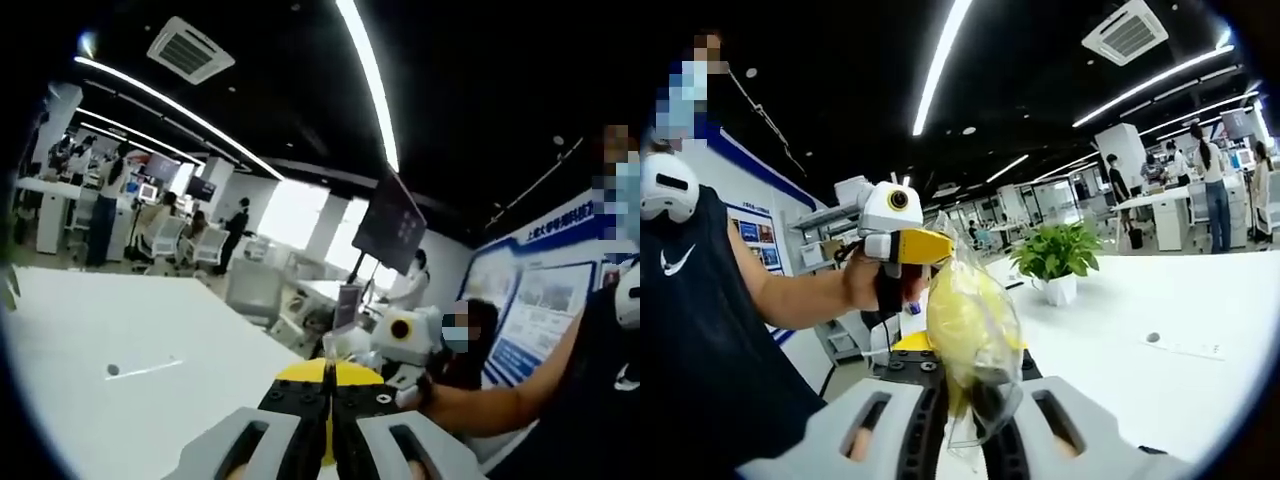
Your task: Compare the silicone blocks by pressing each to a similar depth, holding the contact briefly, and releasing to observe deformation and rebound differences across the visible hardness samples.
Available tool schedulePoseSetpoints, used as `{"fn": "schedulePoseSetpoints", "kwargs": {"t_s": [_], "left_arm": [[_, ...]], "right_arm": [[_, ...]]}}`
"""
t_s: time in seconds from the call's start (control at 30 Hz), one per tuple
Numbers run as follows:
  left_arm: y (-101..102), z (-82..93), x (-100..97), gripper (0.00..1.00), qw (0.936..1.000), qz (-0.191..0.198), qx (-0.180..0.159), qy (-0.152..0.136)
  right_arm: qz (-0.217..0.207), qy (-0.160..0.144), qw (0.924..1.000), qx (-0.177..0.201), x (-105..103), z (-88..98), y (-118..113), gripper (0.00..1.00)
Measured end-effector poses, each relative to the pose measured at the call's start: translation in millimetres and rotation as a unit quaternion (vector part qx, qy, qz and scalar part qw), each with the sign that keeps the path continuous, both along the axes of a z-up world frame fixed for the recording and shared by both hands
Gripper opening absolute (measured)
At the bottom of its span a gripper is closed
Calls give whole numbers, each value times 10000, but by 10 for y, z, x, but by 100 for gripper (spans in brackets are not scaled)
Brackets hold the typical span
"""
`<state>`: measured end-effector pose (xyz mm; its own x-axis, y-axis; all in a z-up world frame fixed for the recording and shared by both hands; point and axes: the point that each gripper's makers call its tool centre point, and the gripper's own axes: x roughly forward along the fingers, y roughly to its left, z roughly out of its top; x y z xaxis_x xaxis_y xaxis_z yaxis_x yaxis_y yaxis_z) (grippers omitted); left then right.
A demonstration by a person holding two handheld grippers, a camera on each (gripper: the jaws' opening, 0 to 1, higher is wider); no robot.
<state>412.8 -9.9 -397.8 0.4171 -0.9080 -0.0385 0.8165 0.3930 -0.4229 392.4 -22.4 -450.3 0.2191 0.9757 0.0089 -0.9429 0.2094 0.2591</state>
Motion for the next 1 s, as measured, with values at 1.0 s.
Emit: {"fn": "schedulePoseSetpoints", "kwargs": {"t_s": [1.0], "left_arm": [[-88, -79, 2, 0, 10000, 6, 48, 77]], "right_arm": [[-46, -24, 9998, 166, 49, -113, -25, 14]]}}
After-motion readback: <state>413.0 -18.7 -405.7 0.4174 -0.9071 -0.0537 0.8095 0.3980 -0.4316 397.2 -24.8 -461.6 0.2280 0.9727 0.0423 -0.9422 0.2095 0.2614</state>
